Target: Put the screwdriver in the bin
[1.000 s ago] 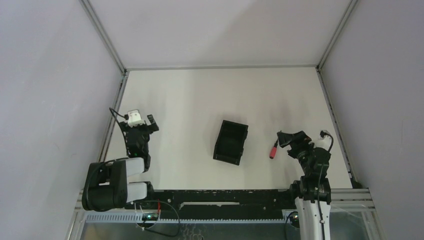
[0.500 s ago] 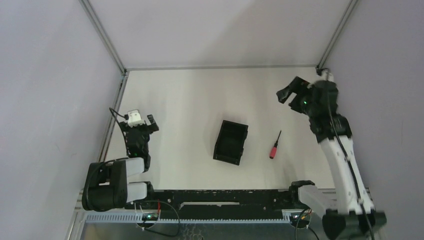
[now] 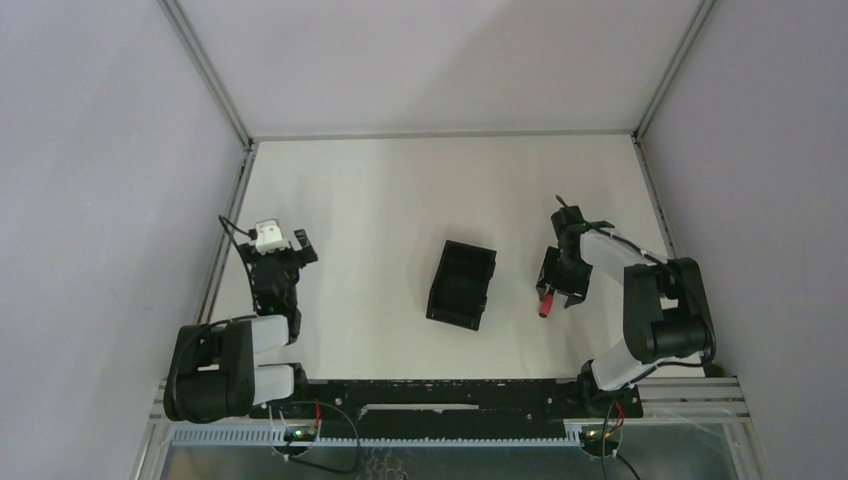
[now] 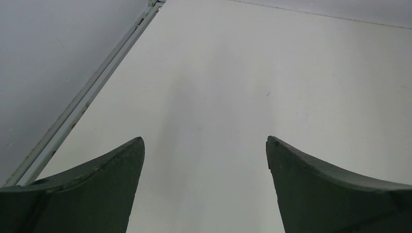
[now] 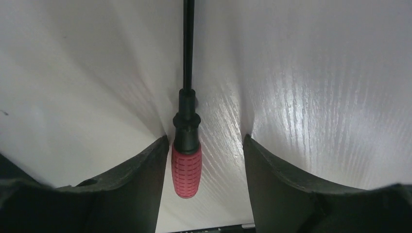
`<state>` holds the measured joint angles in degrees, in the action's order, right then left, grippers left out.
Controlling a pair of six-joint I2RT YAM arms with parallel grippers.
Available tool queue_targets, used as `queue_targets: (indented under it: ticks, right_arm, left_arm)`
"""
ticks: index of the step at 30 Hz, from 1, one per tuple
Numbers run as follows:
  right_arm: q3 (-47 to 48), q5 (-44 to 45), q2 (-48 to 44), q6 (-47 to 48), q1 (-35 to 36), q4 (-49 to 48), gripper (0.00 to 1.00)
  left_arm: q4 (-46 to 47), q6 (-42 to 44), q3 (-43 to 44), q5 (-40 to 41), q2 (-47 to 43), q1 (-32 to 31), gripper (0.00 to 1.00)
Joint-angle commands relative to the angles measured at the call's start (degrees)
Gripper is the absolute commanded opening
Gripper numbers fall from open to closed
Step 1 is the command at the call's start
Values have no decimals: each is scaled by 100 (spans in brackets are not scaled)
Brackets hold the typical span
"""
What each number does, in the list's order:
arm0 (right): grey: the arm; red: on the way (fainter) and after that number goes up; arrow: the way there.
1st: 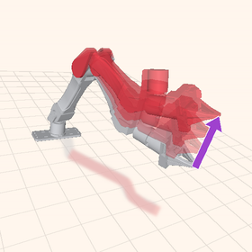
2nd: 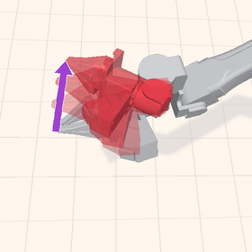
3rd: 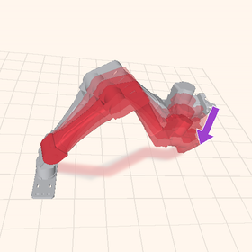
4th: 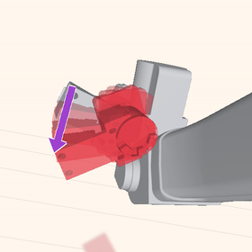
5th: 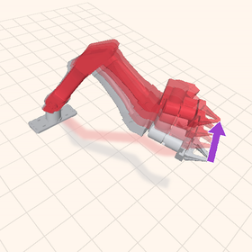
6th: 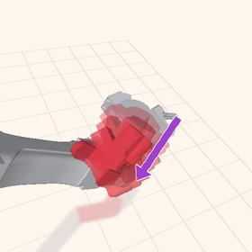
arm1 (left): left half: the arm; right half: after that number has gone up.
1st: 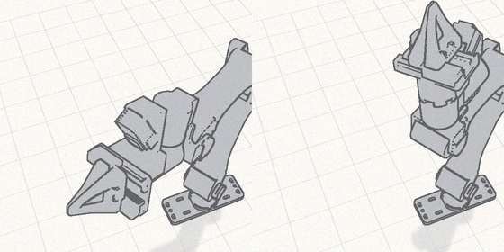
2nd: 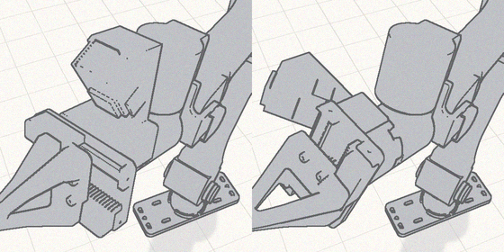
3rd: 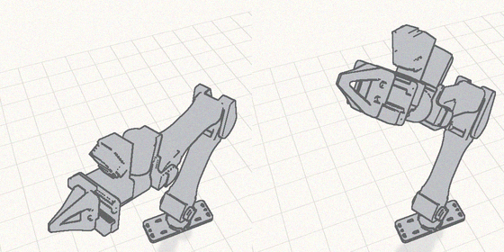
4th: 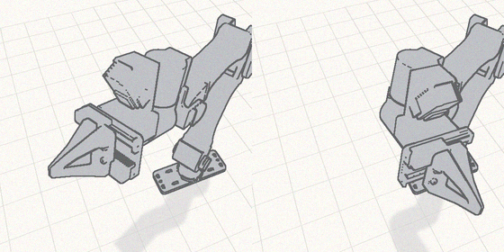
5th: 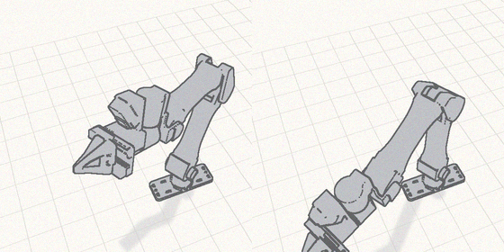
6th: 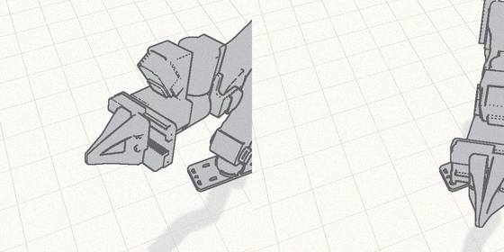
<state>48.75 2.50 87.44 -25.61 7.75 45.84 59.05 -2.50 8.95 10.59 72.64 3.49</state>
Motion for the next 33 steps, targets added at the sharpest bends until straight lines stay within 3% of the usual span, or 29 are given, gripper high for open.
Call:
queue_targets:
  ticks: [1,4,9,18,26,29,33]
  right_arm:
    - [40,16,374,72,141,-484,63]
    - [-12,31,513,102,166,-545,47]
    - [212,105,169,224,105,-180,2]
    - [1991,292,-1145,376,154,2171,0]
    - [2582,439,-1409,91,514,2543,0]
    - [2696,432,-1264,-267,1184,2274,0]
    - [3082,131,-778,-488,2652,1774,0]
  left_arm:
    - [177,99,204,40,-48,-24,100]
    - [173,92,204,44,-48,-29,100]
    - [177,95,205,44,-48,-25,100]
    - [175,92,206,40,-53,-24,100]
    - [177,99,204,47,-48,-22,100]
    - [177,92,205,42,-49,-28,100]
    - [177,92,204,42,-48,-24,100]
